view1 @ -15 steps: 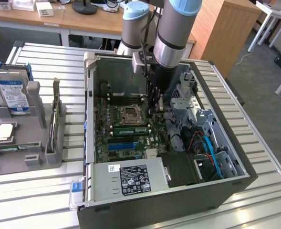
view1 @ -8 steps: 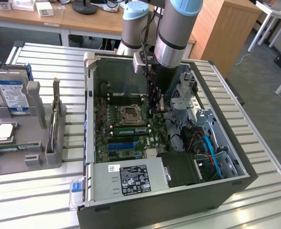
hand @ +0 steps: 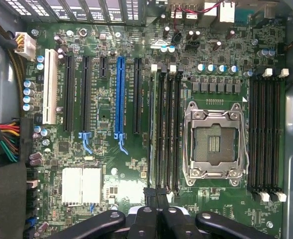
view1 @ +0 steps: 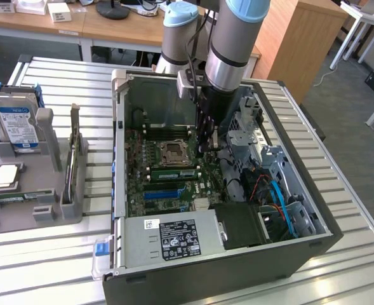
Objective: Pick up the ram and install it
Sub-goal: 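Press down the ram until it locks into place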
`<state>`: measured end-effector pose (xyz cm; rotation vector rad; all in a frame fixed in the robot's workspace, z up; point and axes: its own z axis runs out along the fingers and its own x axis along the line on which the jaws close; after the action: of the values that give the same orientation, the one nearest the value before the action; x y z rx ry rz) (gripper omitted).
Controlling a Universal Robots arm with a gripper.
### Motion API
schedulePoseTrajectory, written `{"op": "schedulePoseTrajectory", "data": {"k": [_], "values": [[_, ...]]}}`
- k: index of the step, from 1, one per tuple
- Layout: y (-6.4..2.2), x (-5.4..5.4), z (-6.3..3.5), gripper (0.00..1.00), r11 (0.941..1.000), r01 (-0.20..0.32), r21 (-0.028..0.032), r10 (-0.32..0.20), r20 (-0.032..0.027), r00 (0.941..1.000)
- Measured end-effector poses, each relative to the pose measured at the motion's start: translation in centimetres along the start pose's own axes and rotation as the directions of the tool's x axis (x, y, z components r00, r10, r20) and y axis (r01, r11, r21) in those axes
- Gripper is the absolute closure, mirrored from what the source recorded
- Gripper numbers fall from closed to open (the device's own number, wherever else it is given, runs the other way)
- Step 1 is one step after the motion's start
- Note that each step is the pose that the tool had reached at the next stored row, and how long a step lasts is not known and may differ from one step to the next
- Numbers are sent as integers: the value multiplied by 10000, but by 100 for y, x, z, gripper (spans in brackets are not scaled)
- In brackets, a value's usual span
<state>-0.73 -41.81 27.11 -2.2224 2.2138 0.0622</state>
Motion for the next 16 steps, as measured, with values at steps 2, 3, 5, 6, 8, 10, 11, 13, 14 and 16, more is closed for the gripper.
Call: {"op": "schedulePoseTrajectory", "data": {"k": [2,3,5,6,8,10,11,13,14,16], "values": [[0,0,1,89,10000,0,0,0,1,10000],[0,0,1,89,10000,0,1,0,2,10000],[0,0,1,89,10000,0,1,0,2,10000],[-1,0,1,89,10000,0,1,0,2,10000],[-12,0,1,89,10000,1,0,-1,2,10000],[-29,0,1,89,10000,0,0,0,2,10000],[-35,0,0,89,10000,0,0,0,2,10000],[-36,0,0,89,10000,-1,-1,1,2,10000],[-36,0,0,89,10000,0,-1,0,2,10000],[-36,0,0,89,10000,0,-1,0,2,10000]]}}
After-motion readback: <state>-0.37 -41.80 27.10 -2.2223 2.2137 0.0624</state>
